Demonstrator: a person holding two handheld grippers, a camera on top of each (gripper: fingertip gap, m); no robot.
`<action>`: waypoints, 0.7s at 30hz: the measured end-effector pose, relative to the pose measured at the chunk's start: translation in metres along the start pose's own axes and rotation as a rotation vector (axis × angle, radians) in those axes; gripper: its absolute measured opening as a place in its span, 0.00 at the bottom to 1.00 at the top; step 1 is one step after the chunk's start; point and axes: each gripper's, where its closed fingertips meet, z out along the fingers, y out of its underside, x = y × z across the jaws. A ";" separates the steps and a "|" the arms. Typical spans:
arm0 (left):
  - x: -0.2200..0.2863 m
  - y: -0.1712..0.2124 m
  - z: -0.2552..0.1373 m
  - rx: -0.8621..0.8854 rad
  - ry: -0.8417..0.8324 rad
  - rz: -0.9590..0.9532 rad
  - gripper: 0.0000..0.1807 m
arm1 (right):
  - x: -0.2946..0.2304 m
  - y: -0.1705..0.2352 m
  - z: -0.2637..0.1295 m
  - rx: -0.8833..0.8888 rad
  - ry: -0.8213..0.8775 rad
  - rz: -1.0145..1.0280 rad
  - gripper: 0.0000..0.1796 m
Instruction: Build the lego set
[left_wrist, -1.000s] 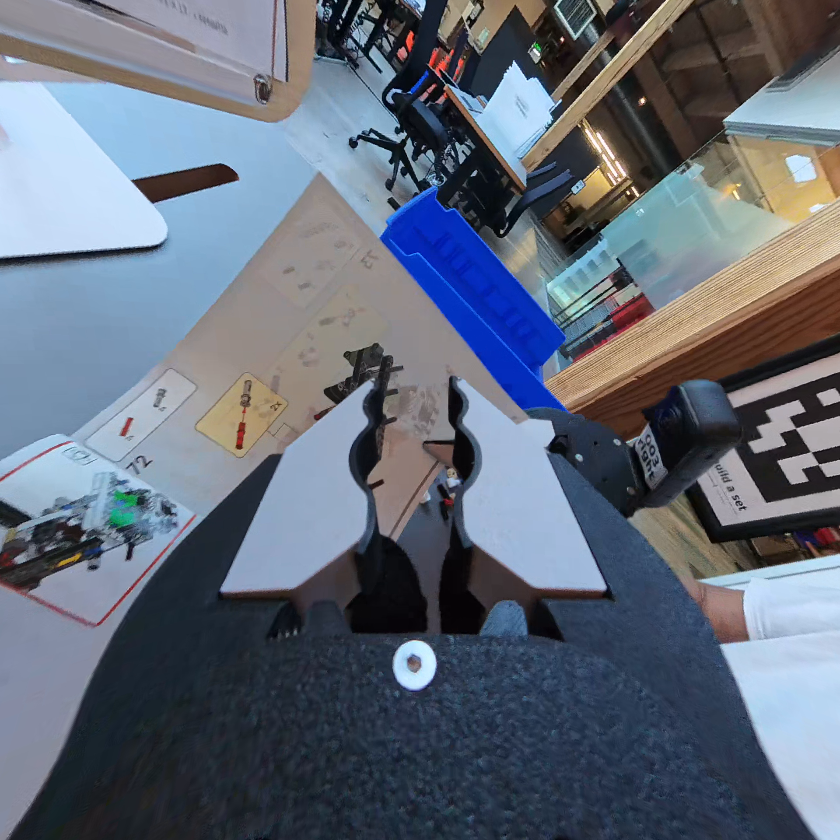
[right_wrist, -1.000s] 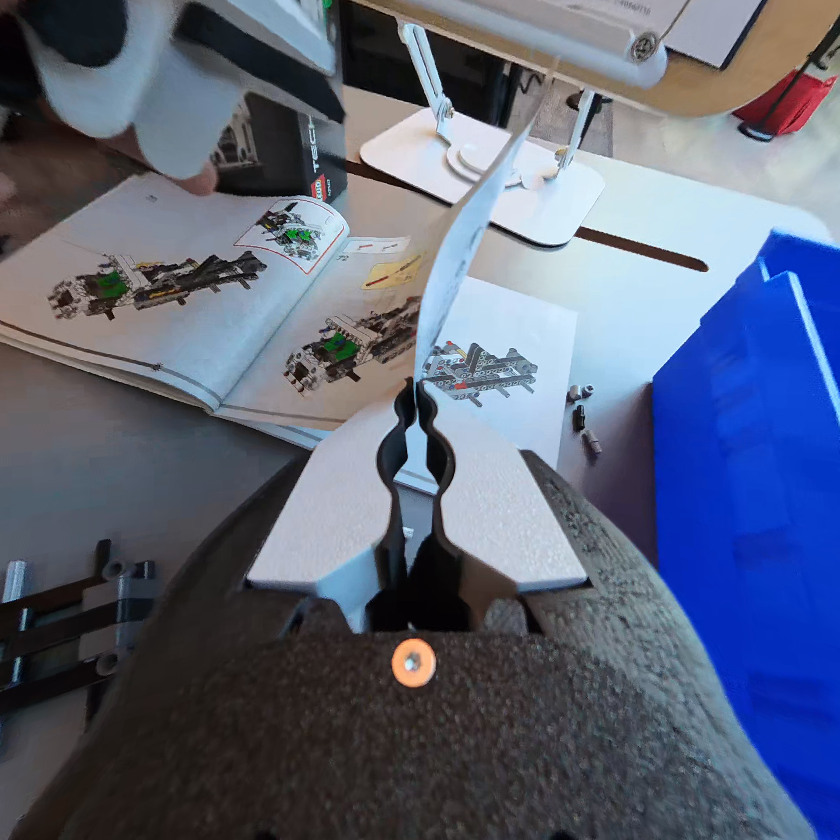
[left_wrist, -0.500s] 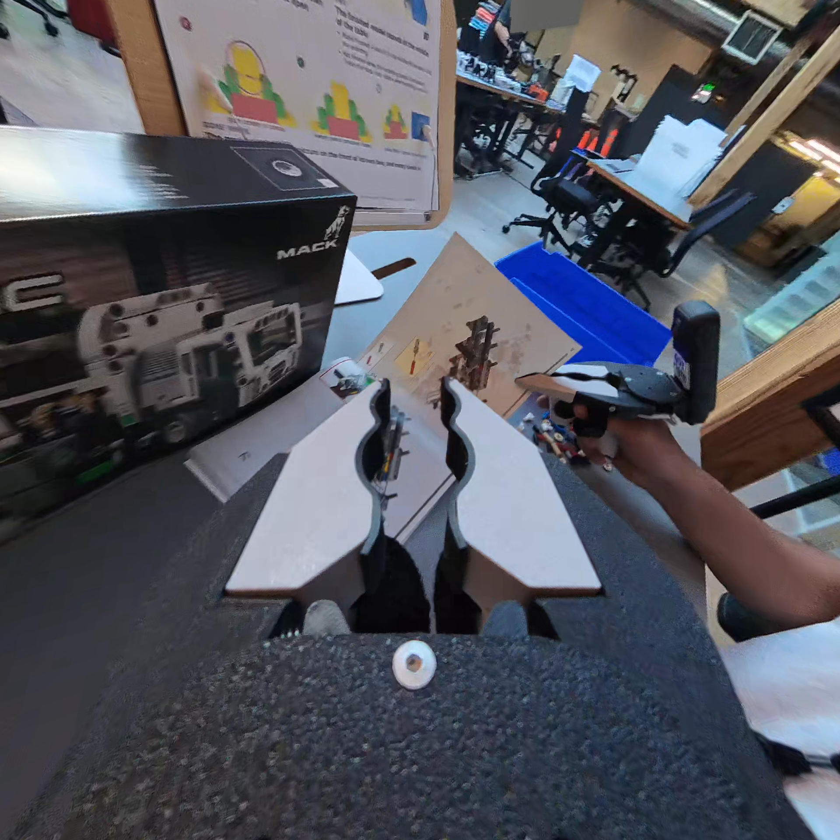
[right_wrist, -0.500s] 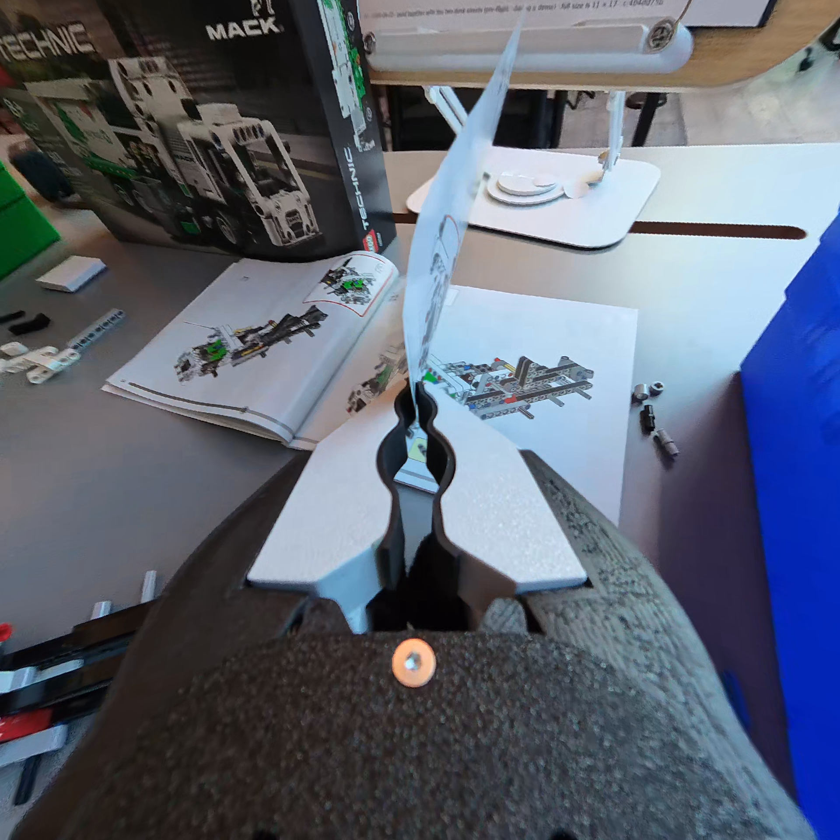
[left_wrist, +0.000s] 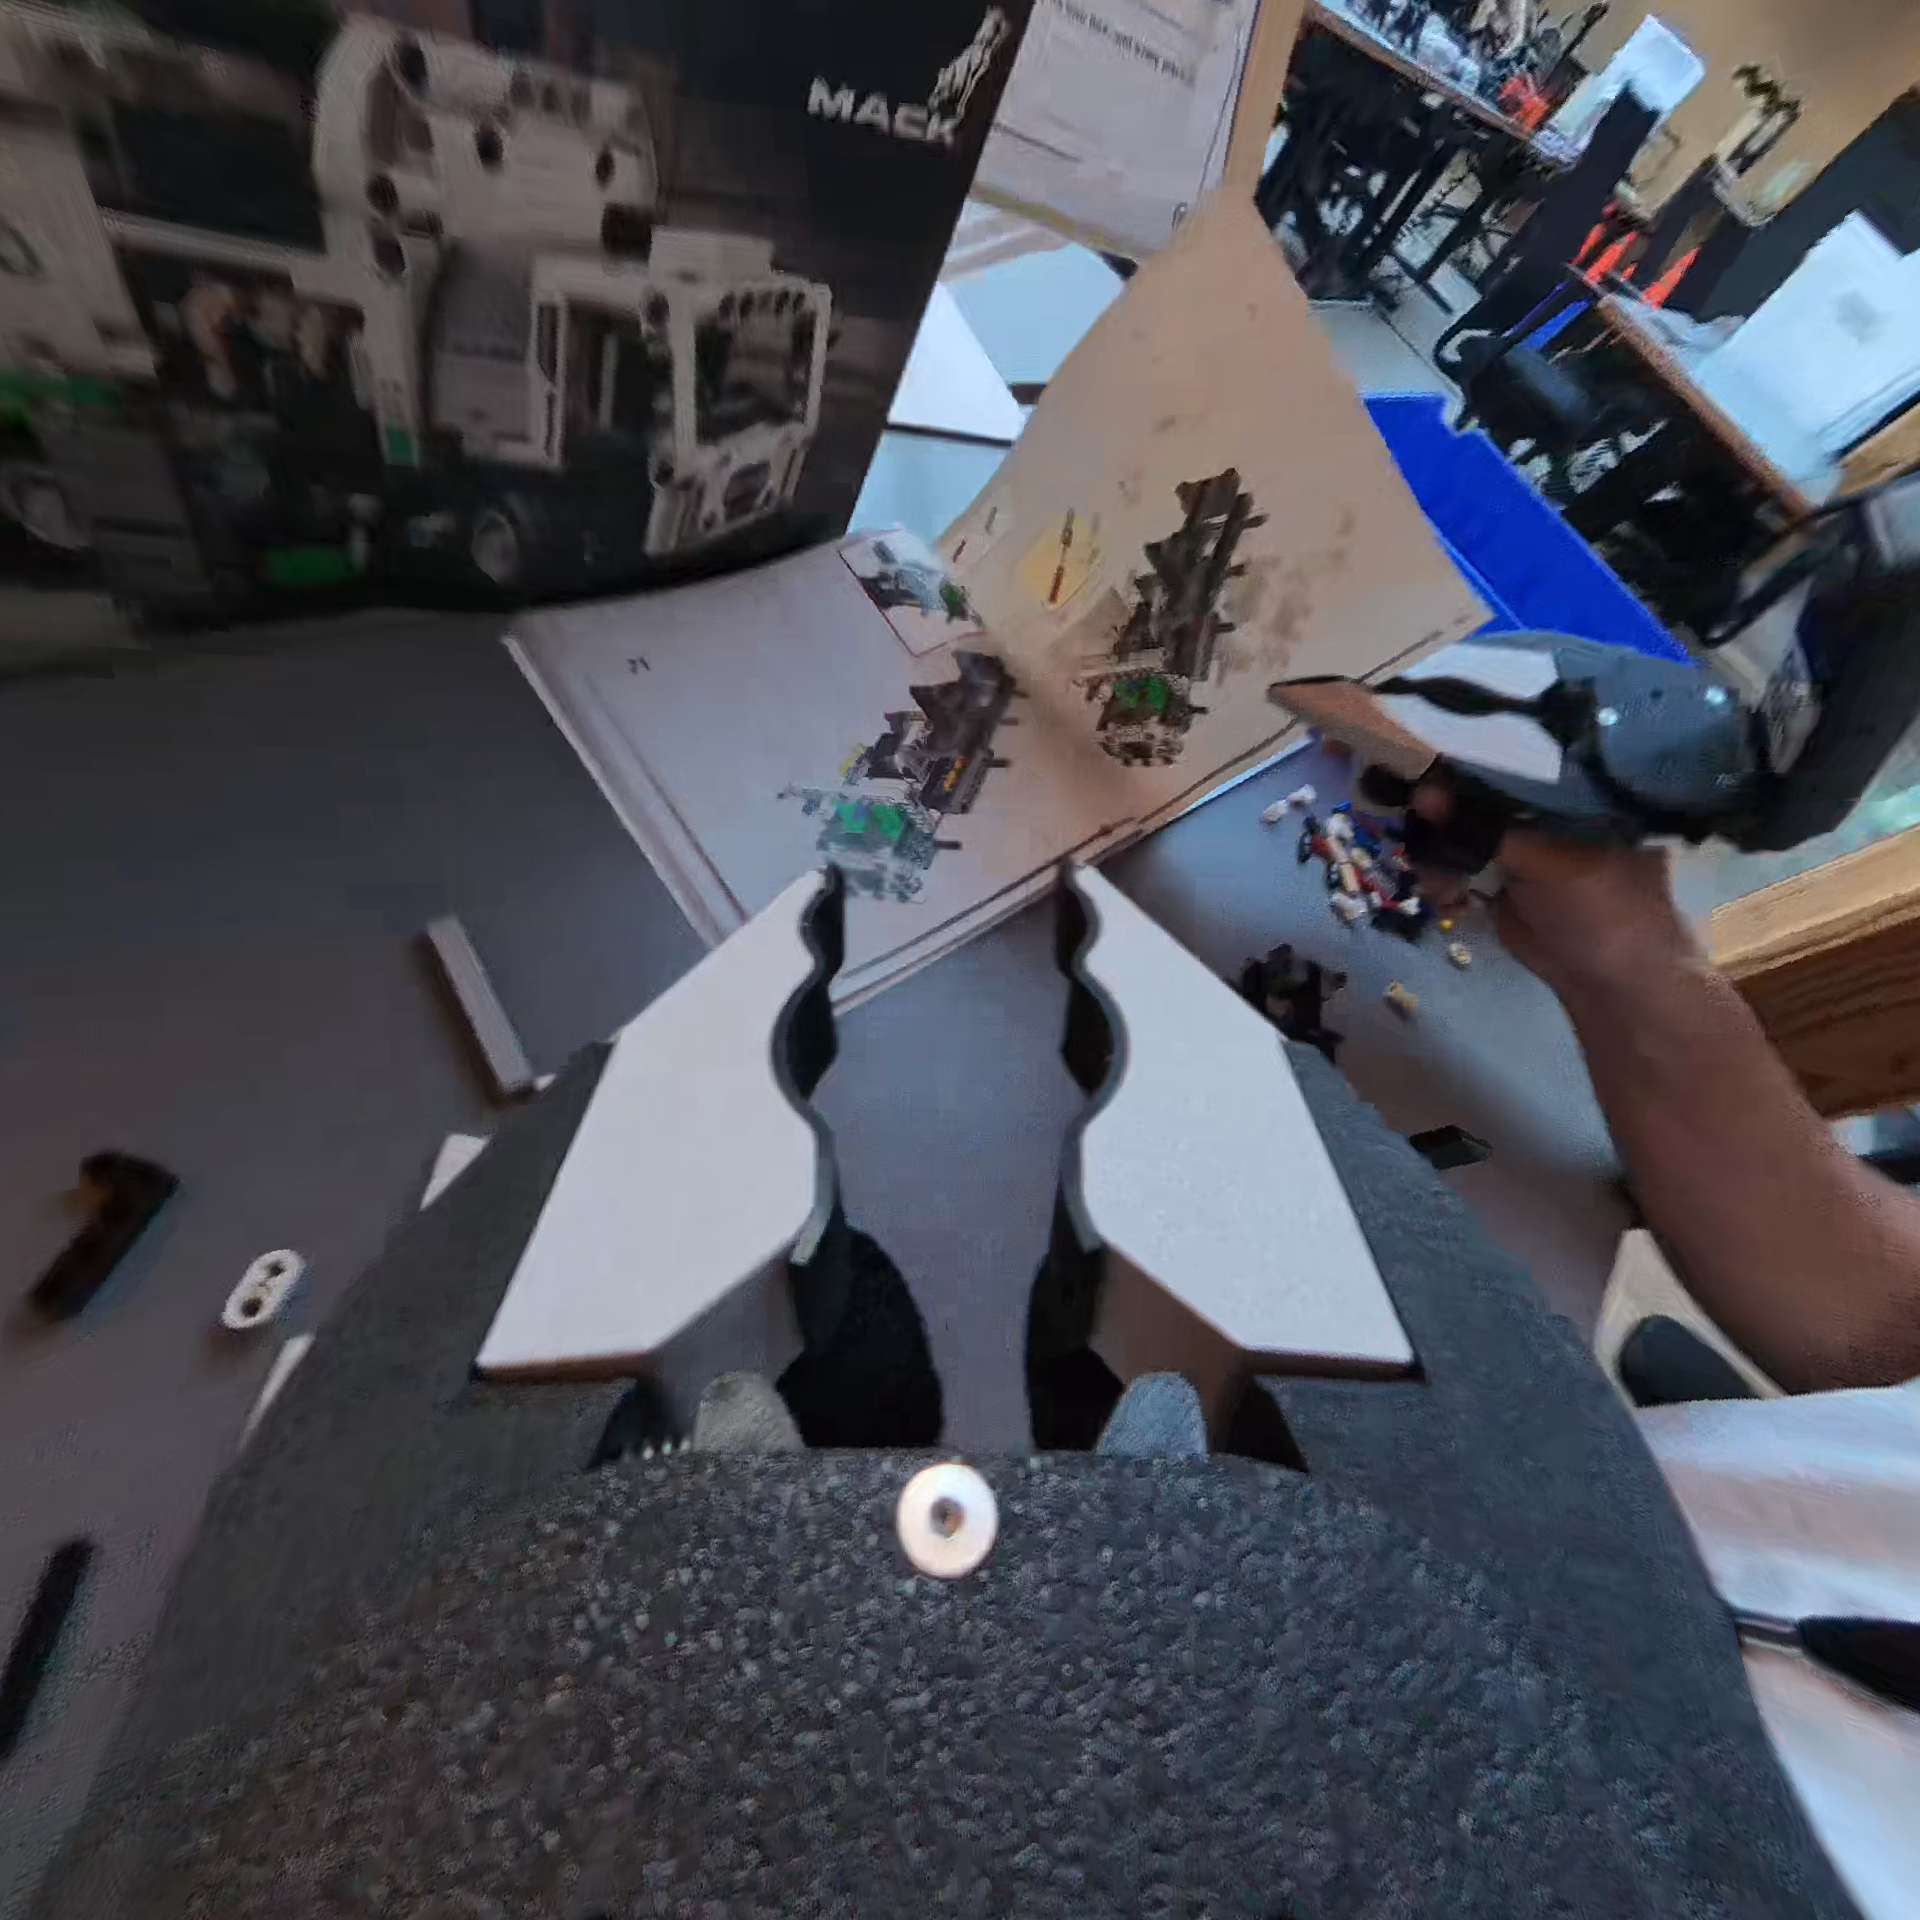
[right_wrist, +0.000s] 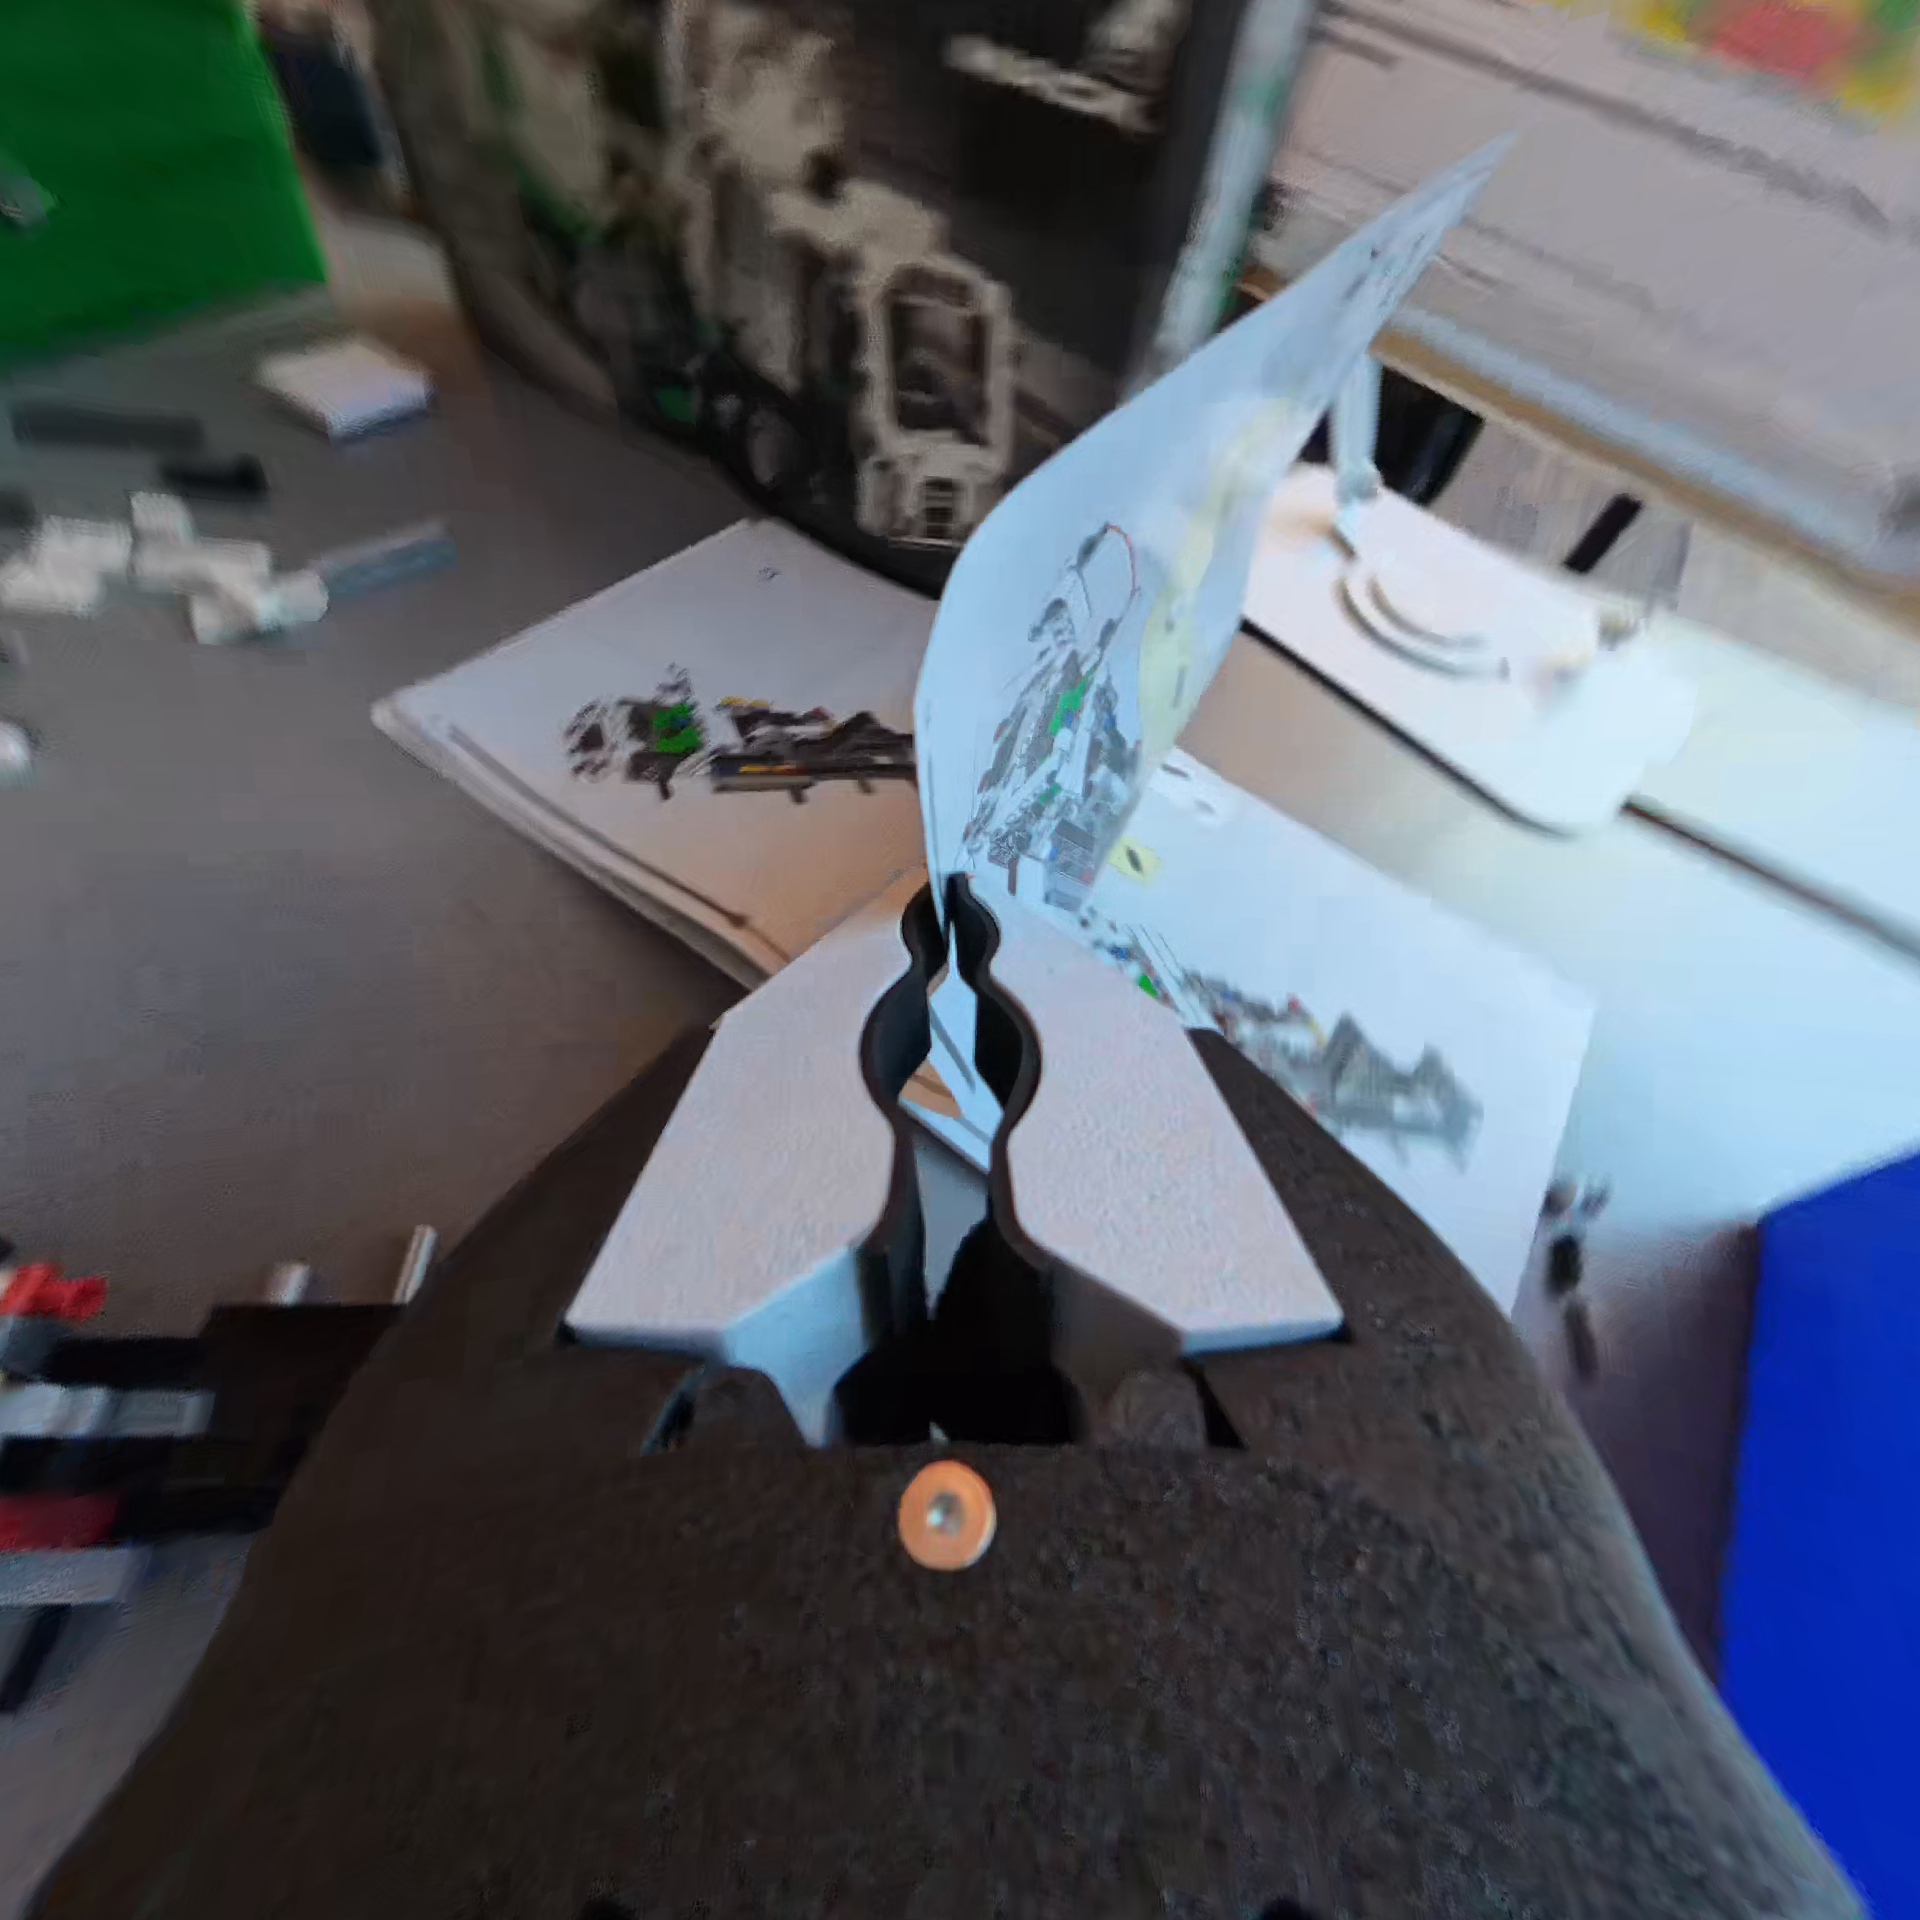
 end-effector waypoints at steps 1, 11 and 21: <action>-0.001 0.001 0.009 -0.025 0.031 -0.054 0.27 | -0.014 -0.005 0.006 -0.029 -0.004 -0.135 0.00; 0.022 -0.025 0.092 -0.133 0.457 -0.425 0.39 | -0.062 0.003 0.061 -0.280 0.084 -0.771 0.00; -0.005 -0.005 0.093 -0.241 0.310 -0.269 0.00 | -0.113 -0.006 0.057 -0.221 -0.094 -0.744 0.05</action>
